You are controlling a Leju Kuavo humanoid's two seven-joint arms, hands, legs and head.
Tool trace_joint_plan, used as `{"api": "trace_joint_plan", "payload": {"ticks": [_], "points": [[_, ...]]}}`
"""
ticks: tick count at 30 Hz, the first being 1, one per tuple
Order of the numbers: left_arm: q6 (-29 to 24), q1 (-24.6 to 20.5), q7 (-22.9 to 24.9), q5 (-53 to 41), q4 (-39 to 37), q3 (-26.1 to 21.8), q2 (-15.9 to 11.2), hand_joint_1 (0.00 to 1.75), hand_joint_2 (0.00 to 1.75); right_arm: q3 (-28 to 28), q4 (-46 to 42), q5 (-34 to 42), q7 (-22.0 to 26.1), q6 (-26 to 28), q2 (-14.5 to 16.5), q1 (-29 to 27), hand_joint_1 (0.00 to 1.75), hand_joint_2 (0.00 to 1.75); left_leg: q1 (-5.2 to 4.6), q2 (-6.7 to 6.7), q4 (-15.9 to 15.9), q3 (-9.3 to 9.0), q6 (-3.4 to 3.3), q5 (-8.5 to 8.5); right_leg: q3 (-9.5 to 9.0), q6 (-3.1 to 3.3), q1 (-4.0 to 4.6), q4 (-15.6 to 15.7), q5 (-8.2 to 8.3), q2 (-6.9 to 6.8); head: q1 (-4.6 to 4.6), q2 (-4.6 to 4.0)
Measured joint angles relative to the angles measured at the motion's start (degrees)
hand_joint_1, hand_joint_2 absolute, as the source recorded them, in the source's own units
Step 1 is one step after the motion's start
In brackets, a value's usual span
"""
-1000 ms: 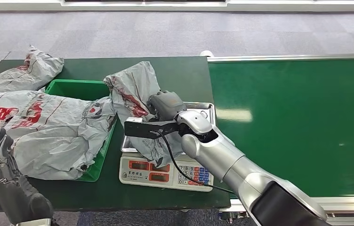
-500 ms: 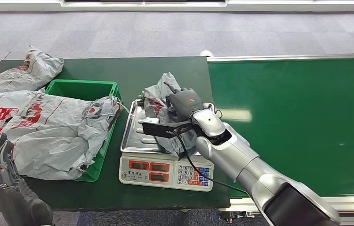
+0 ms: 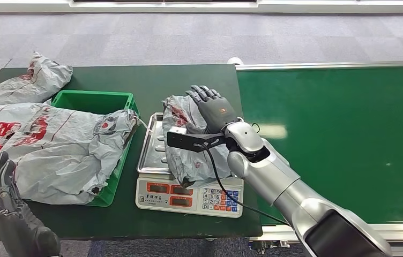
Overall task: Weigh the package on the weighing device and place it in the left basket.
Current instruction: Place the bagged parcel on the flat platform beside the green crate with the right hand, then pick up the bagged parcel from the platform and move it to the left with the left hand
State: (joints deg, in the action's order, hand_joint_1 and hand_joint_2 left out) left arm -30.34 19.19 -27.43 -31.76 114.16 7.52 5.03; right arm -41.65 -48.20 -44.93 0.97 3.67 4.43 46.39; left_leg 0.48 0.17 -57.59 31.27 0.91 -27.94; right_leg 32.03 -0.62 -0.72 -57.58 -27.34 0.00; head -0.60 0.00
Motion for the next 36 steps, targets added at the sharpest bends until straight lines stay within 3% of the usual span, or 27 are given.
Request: {"api": "trace_joint_plan", "payload": {"ticks": [6,9,13,16,17,20,28,36], "points": [[-1.0,-2.0,0.8,-4.4,-0.7,0.3,-0.4,0.0,0.0,4.3,-11.8,-0.2,3.1,7.1,-2.0,-6.4,0.0,0.0,0.0,-0.05,0.0,0.01,0.0,0.0,0.05,0.0,0.01,0.0,0.0,-0.08,-0.01,0.0],[5.9,-7.7,5.8,-7.9,-3.9,1.6,-2.3,0.0,0.0,8.0,-22.4,-3.9,4.1,11.1,-3.7,-12.5,0.0,0.0,-0.01,-0.3,-0.1,0.05,-0.03,0.04,0.04,0.0,0.01,0.1,-0.01,-0.37,-0.01,0.0],[17.2,-20.1,11.2,-10.6,-13.2,3.3,-6.4,0.0,0.0,13.5,-32.8,-8.2,4.3,13.1,-7.8,-20.2,0.0,0.0,-0.01,-0.55,-0.1,0.13,-0.07,0.2,0.0,-0.03,0.0,0.1,0.07,-0.64,0.01,0.0],[21.5,-29.1,11.7,-10.3,-21.3,4.7,-9.5,0.0,1.31,17.8,-37.5,-9.7,4.7,14.5,-12.0,-25.3,0.0,0.0,-0.02,-0.39,-0.1,0.21,-0.1,0.29,0.08,-0.04,-0.05,0.0,0.3,-0.53,0.01,0.0],[22.4,-31.8,11.7,-10.5,-23.9,5.3,-10.4,0.0,1.75,19.3,-39.0,-10.6,4.6,15.6,-13.4,-27.2,0.0,0.44,-0.02,-0.34,-0.2,0.23,-0.12,0.31,0.14,-0.06,-0.07,0.1,0.35,-0.48,-0.01,0.0],[25.6,-39.3,11.7,-10.7,-31.6,8.2,-12.6,0.0,1.75,24.7,-44.1,-12.9,4.2,20.7,-17.0,-34.0,0.0,1.75,-0.02,-0.44,-0.2,0.36,-0.17,0.35,0.2,-0.1,-0.09,0.1,0.39,-0.54,0.01,0.0],[32.8,-53.0,12.3,-10.0,-49.5,16.8,-13.9,0.0,1.75,37.3,-57.9,-13.5,5.3,29.2,-20.9,-49.5,0.0,1.75,-0.08,-0.31,-0.2,0.59,-0.18,0.34,0.43,-0.11,-0.1,0.1,0.39,-0.44,0.01,0.0],[40.1,-61.2,9.5,-6.2,-65.5,24.8,-10.4,0.0,1.75,44.2,-65.9,-8.1,8.8,32.6,-22.2,-58.6,0.0,1.75,-0.1,-0.27,-0.2,0.61,-0.19,0.34,0.44,-0.12,-0.12,0.1,0.4,-0.41,0.01,0.0]]}}
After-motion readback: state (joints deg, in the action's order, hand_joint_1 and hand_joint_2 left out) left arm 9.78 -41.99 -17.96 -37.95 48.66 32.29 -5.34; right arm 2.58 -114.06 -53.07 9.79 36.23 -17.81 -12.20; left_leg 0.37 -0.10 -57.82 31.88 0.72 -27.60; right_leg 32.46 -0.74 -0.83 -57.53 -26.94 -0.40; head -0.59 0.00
